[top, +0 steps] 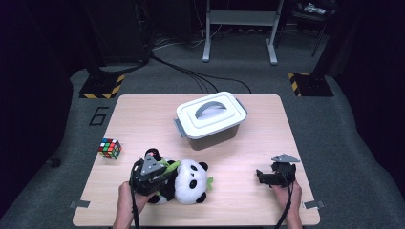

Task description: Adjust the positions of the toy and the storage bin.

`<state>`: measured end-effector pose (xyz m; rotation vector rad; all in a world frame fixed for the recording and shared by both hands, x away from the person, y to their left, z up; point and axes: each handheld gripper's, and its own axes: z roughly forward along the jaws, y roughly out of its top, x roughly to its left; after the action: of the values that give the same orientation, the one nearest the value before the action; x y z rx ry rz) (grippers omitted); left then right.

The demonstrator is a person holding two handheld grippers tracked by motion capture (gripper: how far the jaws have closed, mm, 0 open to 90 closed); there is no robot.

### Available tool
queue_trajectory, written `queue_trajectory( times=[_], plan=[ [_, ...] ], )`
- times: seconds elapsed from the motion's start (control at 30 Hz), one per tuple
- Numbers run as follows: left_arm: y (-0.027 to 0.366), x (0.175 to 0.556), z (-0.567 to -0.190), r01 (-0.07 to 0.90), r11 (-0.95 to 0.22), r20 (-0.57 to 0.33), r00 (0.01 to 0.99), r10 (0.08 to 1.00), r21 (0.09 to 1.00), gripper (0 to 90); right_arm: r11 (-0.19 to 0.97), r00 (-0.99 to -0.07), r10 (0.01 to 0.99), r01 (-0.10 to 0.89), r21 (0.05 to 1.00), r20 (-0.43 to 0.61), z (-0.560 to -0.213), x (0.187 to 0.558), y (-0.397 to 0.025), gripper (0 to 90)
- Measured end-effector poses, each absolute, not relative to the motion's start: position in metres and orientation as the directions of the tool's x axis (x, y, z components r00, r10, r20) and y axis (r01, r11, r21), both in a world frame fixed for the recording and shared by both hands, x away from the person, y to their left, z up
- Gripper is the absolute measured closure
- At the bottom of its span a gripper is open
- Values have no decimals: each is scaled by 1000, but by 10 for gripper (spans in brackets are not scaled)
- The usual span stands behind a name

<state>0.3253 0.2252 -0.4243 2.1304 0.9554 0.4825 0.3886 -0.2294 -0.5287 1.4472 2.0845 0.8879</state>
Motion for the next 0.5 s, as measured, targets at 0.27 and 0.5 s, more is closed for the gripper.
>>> queue_trajectory(
  times=[0.27,0.5],
  plan=[
    [250,335,-418,447,-453,44,673,739,771,724,242,-349,937,648,722,-2,-529,389,-229,20],
    [273,349,-422,493,-443,12,658,753,749,720,242,-348,937,648,722,-2,-529,389,-229,20]
  ],
)
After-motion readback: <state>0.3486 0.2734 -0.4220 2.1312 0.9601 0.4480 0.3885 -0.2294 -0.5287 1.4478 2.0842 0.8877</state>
